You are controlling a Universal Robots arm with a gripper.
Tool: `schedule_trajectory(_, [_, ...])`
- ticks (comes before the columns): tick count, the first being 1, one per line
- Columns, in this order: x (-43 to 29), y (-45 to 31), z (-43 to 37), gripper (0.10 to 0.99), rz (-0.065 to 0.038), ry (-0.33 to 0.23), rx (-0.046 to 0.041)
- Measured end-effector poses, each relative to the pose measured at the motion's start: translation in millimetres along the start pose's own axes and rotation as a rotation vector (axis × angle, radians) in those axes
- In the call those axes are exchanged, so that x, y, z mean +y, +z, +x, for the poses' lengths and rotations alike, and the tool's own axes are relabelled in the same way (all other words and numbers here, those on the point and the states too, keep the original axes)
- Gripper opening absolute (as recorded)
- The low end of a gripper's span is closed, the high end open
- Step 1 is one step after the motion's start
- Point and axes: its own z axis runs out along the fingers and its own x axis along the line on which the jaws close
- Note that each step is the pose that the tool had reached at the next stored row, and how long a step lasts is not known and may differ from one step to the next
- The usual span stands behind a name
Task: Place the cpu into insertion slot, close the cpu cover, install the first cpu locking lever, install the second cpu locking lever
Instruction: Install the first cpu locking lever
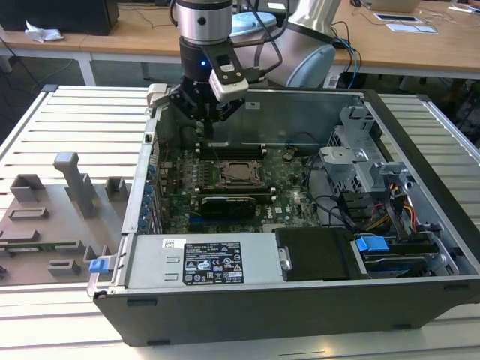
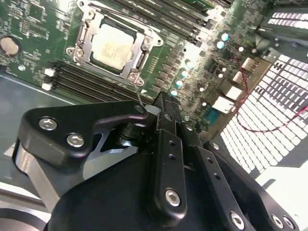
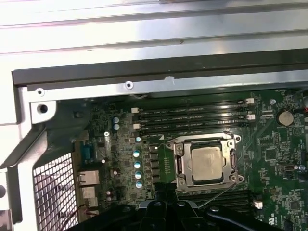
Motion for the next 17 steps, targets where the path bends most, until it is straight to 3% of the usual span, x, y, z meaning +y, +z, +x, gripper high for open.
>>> schedule_trajectory(17, [-2.9, -0.2, 35.7, 0.106, 0.0, 0.0, 0.0])
